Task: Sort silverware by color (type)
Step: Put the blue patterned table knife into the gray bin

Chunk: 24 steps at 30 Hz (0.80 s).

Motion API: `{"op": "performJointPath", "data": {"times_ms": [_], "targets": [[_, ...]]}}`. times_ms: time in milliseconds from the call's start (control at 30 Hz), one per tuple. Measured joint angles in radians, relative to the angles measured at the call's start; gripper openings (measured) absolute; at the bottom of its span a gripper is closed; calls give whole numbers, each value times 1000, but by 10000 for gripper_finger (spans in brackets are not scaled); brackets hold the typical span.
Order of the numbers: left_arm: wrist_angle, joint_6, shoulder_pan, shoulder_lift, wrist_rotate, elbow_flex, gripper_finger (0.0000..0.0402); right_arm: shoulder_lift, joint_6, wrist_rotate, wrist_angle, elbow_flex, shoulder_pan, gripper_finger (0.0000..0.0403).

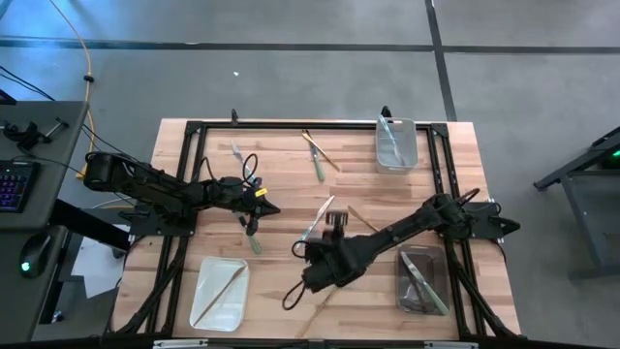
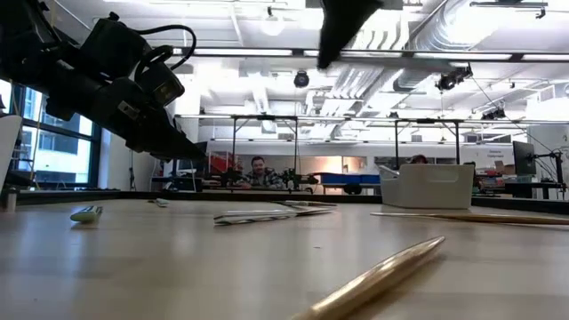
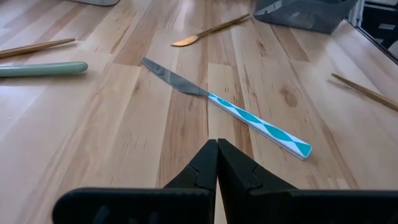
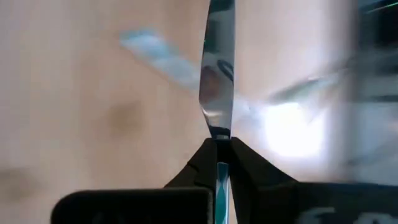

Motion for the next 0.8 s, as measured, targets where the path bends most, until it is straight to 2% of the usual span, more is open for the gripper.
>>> {"op": "performJointPath", "data": {"times_ms": [133,267,467,567,800], "targets": [[0,8,0,0,0,0,0,-78,97,373,-96,-55,24,2],[1,8,-8,0,-1,0,0,-217,201,589,-85,-236,33,1],[2,9,-27,0,-32,0,0,-460,417,763,-53,-600,17,1],[3,8,-37,0,-56,0,0,-589,584,873,-49,-779,-6,1],[31,16,-44,0,-60,0,0,-832,975,888,-35,-1107,-117,0]]}}
